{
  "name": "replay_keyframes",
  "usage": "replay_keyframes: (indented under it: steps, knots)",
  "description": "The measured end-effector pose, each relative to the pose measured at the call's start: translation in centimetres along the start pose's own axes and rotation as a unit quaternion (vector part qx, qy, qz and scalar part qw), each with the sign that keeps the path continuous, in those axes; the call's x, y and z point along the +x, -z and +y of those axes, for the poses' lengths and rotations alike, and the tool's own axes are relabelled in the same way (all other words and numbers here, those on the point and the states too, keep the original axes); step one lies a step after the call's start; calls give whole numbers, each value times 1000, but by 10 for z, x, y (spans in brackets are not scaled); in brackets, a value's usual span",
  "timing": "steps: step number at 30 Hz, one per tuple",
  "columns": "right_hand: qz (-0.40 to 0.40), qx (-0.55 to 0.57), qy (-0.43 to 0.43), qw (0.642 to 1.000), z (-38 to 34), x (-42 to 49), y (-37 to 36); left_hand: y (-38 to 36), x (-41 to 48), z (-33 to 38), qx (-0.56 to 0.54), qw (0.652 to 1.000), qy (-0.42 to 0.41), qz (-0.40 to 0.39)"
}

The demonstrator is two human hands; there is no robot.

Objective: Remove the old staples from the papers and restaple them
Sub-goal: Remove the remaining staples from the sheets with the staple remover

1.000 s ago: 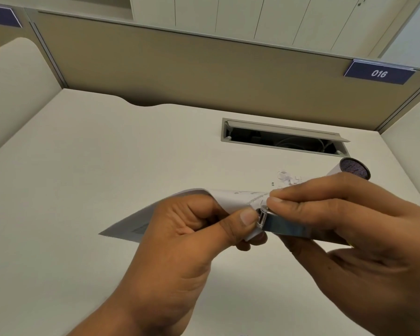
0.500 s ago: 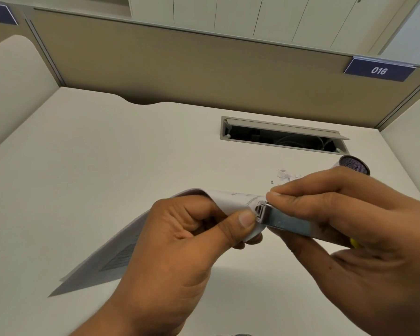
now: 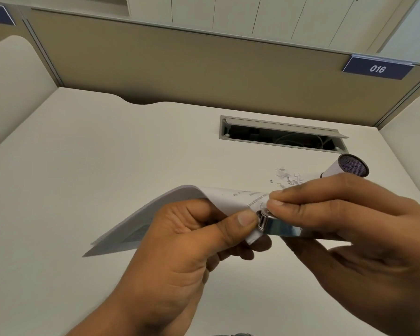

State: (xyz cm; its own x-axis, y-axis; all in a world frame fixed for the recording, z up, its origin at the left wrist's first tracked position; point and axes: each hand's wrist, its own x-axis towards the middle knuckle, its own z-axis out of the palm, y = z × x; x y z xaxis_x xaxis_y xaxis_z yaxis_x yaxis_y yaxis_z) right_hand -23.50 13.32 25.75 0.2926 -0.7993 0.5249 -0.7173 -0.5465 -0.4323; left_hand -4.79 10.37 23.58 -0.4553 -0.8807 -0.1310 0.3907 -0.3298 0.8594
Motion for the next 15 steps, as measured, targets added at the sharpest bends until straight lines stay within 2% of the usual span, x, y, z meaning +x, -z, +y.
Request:
replay_keyframes:
  steps: [7,15]
  knots:
    - [-2,-23,29,999,6,2,0,-9,1,0,-33,996,14,76]
    - [3,-76,63,995,5,3,1,-16,2,1,-55,993,34,98]
